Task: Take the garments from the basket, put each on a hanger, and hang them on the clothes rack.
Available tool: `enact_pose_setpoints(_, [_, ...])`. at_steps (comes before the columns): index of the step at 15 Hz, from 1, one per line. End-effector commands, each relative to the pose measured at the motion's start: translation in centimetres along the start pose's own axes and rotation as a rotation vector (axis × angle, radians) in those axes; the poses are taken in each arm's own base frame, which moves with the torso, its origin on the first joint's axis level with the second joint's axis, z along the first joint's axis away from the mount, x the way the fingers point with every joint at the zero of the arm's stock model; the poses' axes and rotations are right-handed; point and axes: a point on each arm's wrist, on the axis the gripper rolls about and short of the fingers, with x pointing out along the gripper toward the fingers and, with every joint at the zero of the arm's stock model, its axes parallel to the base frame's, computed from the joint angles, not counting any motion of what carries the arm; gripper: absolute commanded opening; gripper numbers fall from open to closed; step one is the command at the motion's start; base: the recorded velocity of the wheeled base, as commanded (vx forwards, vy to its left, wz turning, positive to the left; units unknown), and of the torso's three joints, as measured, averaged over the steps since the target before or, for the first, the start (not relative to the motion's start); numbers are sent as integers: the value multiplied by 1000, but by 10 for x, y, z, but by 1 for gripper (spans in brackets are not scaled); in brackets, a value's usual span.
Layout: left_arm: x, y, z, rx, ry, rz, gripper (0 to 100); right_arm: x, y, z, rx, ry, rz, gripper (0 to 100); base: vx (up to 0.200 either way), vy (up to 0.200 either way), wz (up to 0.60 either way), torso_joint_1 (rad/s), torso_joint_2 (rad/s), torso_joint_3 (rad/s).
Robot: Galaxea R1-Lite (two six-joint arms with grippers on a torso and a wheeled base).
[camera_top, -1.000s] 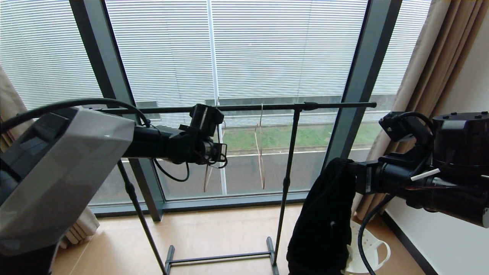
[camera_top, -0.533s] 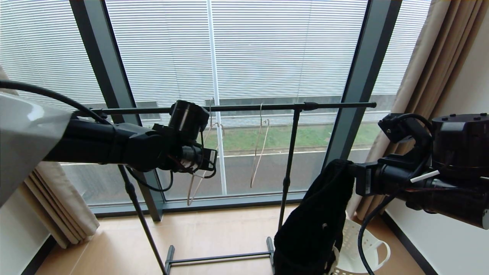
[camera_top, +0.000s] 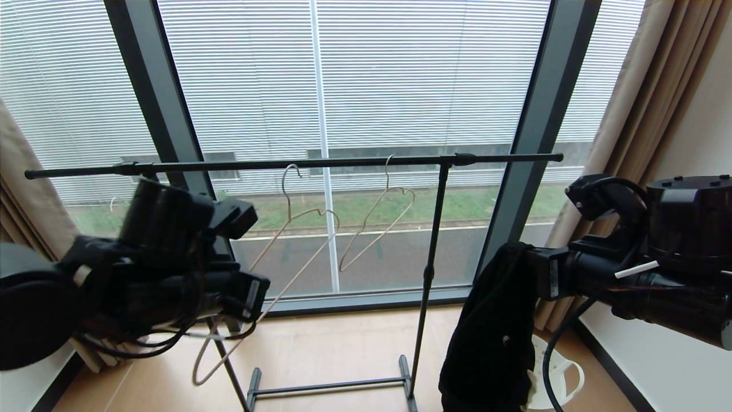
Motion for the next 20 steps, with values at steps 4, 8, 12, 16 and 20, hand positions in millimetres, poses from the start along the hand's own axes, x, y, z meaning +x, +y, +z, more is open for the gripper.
enact_pose_setpoints(4, [-87, 11, -93, 69, -312, -165, 0, -1, 1, 6, -166, -26, -109, 0, 0, 0, 0, 0, 0, 0])
enact_pose_setpoints(8, [-81, 5, -105, 110, -354, -298, 0, 10, 5, 18, -259, -39, -212, 0, 0, 0, 0, 0, 0, 0])
enact_pose_setpoints(12, [-63, -13, -101, 172, -303, -412, 0, 22, 13, 44, -339, -88, -310, 0, 0, 0, 0, 0, 0, 0])
enact_pose_setpoints(16, [-52, -33, -99, 255, -301, -509, 0, 33, 17, 51, -373, -89, -333, 0, 0, 0, 0, 0, 0, 0])
enact_pose_setpoints(20, [-41, -40, -97, 285, -285, -530, 0, 36, 23, 52, -378, -95, -321, 0, 0, 0, 0, 0, 0, 0])
